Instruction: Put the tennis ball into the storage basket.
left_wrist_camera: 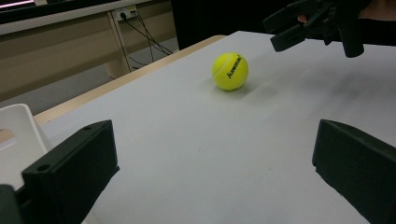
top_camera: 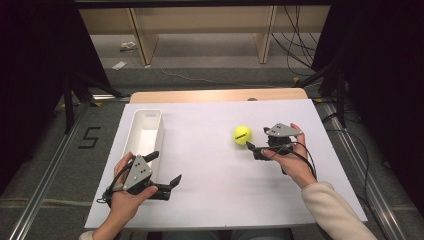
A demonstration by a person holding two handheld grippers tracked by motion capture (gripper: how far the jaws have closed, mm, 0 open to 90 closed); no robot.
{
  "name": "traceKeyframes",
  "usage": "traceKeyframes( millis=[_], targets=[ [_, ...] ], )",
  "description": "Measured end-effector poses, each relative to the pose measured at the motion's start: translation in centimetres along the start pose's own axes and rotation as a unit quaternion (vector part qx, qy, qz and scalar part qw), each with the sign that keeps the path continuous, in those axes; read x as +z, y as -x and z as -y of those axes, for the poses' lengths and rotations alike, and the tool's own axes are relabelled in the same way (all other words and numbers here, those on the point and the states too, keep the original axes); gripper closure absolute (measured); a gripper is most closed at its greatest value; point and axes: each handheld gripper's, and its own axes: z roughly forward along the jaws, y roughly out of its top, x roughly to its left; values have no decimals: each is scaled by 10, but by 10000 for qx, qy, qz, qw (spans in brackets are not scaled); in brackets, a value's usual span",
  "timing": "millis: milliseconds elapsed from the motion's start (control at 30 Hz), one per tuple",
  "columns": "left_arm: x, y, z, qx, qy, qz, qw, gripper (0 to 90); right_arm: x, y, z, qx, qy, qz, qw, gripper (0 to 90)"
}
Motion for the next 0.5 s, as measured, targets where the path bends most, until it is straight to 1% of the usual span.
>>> traceKeyframes(
  millis=[400,500],
  targets=[
    [0,0,0,1,-6,-1,10000,0,12,-2,-3,-2,-72,8,10000,157],
    [0,0,0,2,-4,-4,10000,0,18,-3,-5,2,-84,7,10000,156]
  ],
)
